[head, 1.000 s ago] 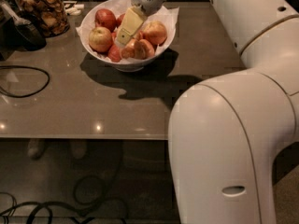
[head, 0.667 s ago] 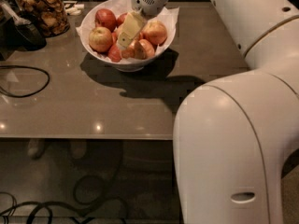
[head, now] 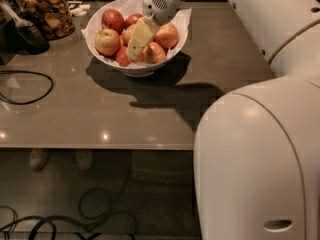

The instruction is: Pick apple from white bowl

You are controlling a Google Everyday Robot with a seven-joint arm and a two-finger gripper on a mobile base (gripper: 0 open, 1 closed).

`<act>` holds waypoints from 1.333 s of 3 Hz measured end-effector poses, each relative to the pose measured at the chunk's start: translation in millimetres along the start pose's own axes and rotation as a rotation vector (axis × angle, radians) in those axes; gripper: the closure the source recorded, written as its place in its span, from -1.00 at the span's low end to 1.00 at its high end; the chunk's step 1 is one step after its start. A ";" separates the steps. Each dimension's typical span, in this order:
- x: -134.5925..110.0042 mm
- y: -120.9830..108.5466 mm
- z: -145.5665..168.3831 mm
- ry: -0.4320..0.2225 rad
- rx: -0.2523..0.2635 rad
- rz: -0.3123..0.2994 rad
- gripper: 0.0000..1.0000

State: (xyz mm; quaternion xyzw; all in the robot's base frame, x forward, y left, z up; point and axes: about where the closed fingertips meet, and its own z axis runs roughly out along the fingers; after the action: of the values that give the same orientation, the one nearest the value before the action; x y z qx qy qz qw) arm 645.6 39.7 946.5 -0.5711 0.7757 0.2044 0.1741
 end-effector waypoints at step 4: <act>15.6 -26.3 -23.3 0.058 0.075 -0.051 -0.28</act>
Offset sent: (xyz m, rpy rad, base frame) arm -0.0022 -0.0347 0.0117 -0.0836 -0.0327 0.0297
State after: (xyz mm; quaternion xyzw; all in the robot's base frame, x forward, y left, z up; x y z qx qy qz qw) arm 665.5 8.1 955.5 -0.5893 0.7729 0.1541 0.1778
